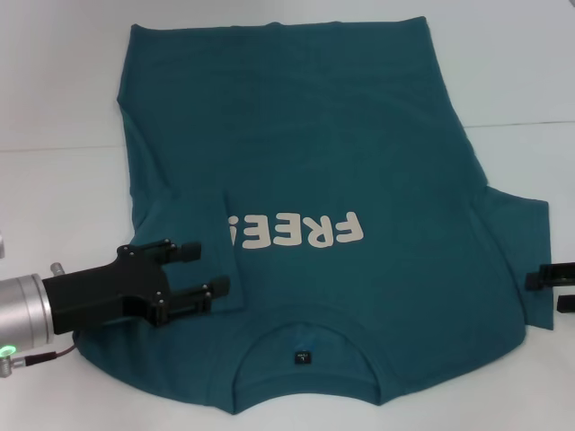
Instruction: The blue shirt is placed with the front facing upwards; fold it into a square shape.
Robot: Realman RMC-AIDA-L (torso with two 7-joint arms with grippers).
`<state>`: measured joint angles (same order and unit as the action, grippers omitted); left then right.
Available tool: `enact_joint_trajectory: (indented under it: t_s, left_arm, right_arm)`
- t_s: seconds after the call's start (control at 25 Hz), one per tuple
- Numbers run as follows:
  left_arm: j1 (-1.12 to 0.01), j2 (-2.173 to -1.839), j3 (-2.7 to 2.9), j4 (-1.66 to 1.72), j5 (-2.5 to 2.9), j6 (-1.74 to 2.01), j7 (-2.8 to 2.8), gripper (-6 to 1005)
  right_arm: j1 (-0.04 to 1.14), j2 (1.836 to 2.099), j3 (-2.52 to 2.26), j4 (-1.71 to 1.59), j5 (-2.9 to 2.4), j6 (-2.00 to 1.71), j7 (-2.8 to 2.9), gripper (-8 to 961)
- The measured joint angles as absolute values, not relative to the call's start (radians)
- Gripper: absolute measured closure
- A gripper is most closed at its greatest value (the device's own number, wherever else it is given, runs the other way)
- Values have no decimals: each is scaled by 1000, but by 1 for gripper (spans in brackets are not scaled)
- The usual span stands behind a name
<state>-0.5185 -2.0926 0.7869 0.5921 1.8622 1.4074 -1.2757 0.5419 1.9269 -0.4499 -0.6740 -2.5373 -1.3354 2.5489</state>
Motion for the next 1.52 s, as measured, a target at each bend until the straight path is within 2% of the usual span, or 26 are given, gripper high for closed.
enact_joint_trajectory:
  t_s: [0.72,0.92,1.24,1.52]
  left_arm:
    - [-515,-2094,787,592,1862,1407,-1275,280]
    - [-516,-2094,787,592,1862,1407,-1274,279]
    - [-518,-2095,787,593,1862,1407,-1272,281]
    - [-520,-2095,787,595,1862,1407,-1274,282]
  right_arm:
    - [551,1932,-442,-634,-2512,-1315,2534,177]
    - [551,1936,-447,-628,-2514,-1323,2532,294]
    - [551,1947,-447,-643,-2509,-1331,2486,536]
    - [550,1939,-451,-644,-2508,-1338,2478,819]
